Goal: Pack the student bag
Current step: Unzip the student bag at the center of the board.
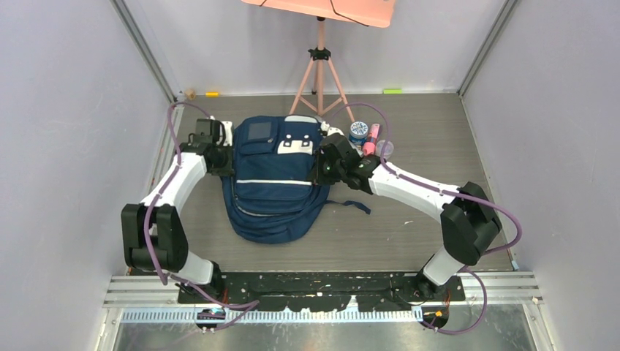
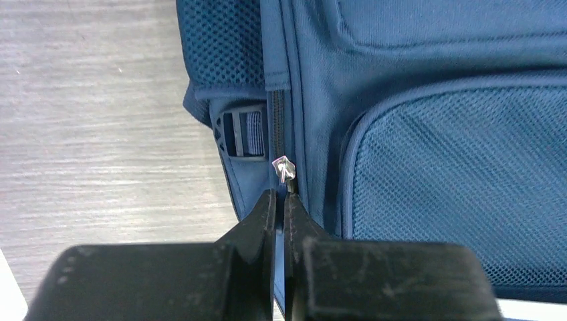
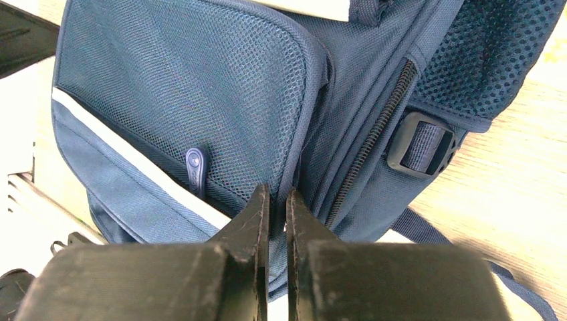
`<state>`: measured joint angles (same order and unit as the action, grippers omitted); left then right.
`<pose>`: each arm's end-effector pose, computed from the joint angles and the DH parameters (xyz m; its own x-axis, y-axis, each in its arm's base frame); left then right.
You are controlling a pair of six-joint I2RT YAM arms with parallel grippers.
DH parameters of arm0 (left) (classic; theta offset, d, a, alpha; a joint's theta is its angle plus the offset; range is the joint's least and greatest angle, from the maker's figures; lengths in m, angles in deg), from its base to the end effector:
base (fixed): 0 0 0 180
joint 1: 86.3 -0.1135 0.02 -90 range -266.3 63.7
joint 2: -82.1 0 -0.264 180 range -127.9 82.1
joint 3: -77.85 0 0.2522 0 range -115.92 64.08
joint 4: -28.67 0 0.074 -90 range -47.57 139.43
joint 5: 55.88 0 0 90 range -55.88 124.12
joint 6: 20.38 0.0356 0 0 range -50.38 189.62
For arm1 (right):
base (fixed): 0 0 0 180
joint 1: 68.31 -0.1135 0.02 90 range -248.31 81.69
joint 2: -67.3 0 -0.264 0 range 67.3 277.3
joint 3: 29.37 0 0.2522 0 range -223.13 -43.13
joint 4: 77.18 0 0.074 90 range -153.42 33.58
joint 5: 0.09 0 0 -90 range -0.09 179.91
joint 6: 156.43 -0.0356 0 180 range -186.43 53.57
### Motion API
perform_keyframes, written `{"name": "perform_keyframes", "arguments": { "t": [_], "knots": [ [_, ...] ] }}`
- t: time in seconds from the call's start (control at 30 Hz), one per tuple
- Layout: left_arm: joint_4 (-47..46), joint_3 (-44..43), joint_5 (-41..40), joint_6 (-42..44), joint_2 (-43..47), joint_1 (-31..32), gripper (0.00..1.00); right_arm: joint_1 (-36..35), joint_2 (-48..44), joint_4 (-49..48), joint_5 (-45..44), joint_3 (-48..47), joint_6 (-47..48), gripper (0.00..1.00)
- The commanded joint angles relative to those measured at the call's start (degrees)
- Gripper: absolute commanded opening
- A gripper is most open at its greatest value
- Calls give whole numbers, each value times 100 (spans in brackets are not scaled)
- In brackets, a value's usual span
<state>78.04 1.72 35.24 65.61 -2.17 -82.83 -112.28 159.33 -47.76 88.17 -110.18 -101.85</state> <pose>0.3016 -0.0190 0.2480 -0.8448 -0.0188 -0.5347 0.0119 0.9985 -0.0540 0.2598 0.2491 0.2569 -0.7746 0.0577 -0.6298 -0.2803 0.8613 0.4237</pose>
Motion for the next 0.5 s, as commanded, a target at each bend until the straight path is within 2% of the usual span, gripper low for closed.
{"name": "perform_keyframes", "arguments": {
  "t": [0.0, 0.17, 0.2, 0.27, 0.3, 0.37, 0.47],
  "knots": [
    [-1779, -723, -225, 192, -255, -109, 0, 89, -3, 23, -39, -346, 349, 0],
    [-1607, -980, -140, 182, -390, -117, 1, 90, 33, 213, -140, -565, 141, 0],
    [-1534, -993, -139, 136, -339, -102, 11, 90, 30, 251, -154, -652, 101, 0],
    [-1397, -992, 28, 60, -146, -88, 40, 92, 31, 395, -213, -812, -27, 0],
    [-1321, -970, 30, 31, 1, -46, 51, 95, 28, 519, -268, -877, -114, 0],
    [-1196, -882, -5, 19, 334, 94, 64, 114, 61, 704, -303, -1073, -240, 1],
    [-1041, -622, -65, 271, 917, 581, 70, 213, 88, 860, -233, -1366, -423, 0]
  ]
}}
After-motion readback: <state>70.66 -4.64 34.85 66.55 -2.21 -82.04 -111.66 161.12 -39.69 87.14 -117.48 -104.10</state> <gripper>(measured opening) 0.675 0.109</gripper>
